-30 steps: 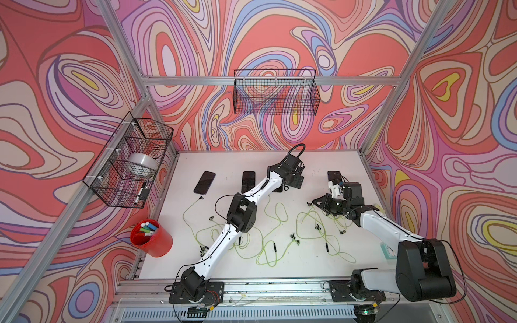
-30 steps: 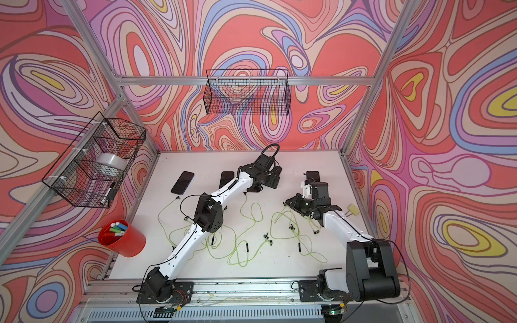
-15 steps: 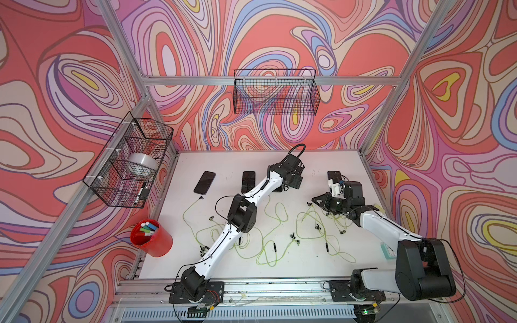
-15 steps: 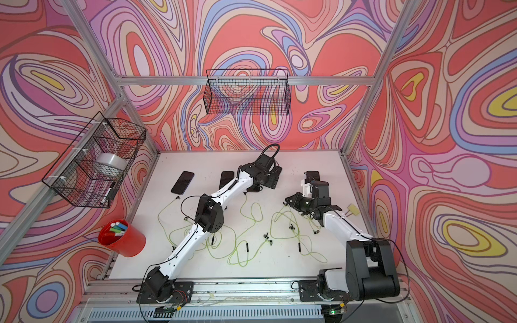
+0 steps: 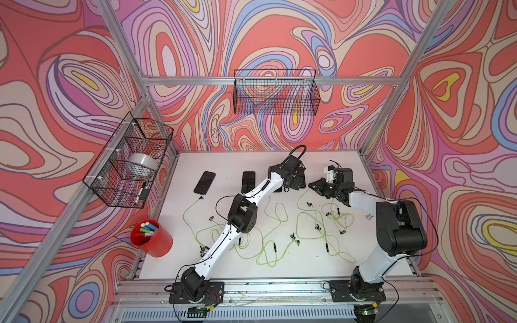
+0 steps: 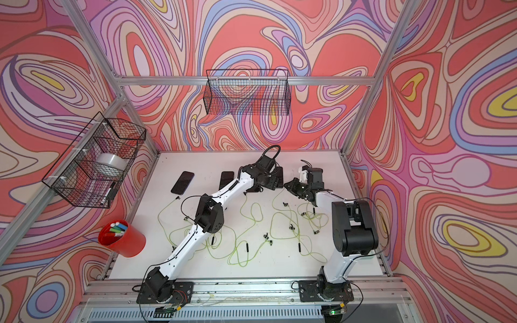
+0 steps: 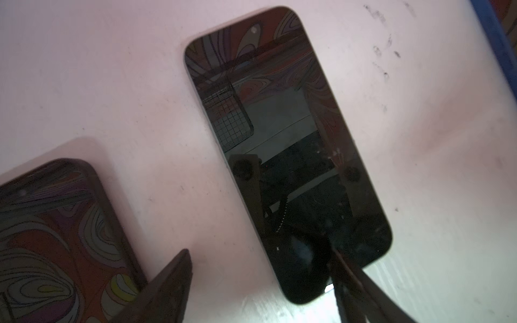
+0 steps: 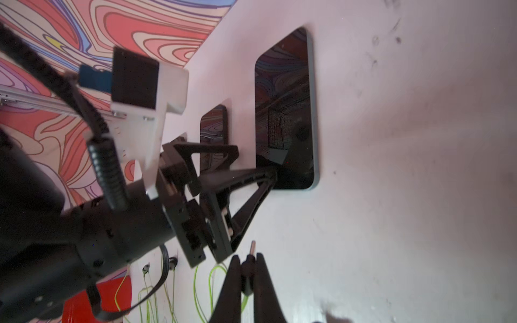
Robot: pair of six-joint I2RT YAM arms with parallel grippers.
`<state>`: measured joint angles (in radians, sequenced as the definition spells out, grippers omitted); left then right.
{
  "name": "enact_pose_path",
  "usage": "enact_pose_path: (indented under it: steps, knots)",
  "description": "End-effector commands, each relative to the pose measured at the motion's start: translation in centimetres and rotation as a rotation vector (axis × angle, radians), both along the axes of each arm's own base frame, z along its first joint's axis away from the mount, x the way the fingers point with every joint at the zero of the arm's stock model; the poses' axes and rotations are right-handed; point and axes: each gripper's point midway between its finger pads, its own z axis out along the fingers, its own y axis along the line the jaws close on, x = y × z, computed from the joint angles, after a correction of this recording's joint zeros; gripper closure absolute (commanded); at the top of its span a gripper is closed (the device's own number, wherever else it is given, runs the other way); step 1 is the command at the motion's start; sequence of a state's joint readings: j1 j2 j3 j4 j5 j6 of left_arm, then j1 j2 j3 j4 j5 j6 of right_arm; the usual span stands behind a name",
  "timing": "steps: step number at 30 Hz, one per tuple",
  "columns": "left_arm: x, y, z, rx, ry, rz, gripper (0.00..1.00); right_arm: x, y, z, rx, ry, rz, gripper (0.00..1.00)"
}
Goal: Plug wired earphones into phones
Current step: Move the phone to the center of the board.
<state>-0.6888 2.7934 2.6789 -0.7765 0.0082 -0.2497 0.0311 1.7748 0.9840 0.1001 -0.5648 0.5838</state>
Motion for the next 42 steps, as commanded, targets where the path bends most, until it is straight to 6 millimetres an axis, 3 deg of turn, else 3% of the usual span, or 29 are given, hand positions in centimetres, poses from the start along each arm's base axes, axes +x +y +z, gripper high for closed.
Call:
enact_pose_path:
  steps: [1,6,9,13,19,24,29,33,37,42]
  knots:
    - [-1.6,1.2,-0.9,0.025,0.064,0.039,0.02,4.2,-2.4,-1.2,-0.066,-0.02,-0.059,0.98]
    - [-0.7,-0.9,4.7,-0.231,-0.02,0.077,0.0,7.8,-3.3,-4.8,-0.059,0.037,-0.114,0.99]
    - [0.0,-1.8,5.6,-0.271,-0.015,0.078,0.0,9.2,-3.2,-7.0,-0.047,0.077,-0.114,0.99]
    - [0.5,-2.5,4.0,-0.267,0.023,0.082,0.0,9.5,-2.5,-9.1,-0.013,0.115,-0.093,0.99]
    - [1.5,-0.9,1.7,-0.181,-0.007,0.164,0.0,7.3,0.4,-11.1,0.035,0.15,0.013,0.99]
    - [1.9,-0.1,0.2,-0.13,-0.016,0.19,0.08,5.3,2.8,-12.0,0.071,0.162,0.084,1.0]
    - [2.1,0.9,0.0,-0.073,-0.018,0.205,0.09,3.6,4.1,-11.8,0.119,0.166,0.111,0.99]
    - [2.0,1.8,-0.3,-0.044,-0.006,0.204,0.11,1.5,3.4,-10.4,0.09,0.167,0.086,1.0]
    - [1.5,2.3,-0.6,-0.004,0.011,0.171,0.12,-0.3,1.9,-7.7,0.016,0.139,0.029,1.0]
    - [0.2,1.3,-0.8,0.013,0.026,0.107,0.07,-1.0,0.0,-3.5,-0.06,0.073,-0.057,1.0]
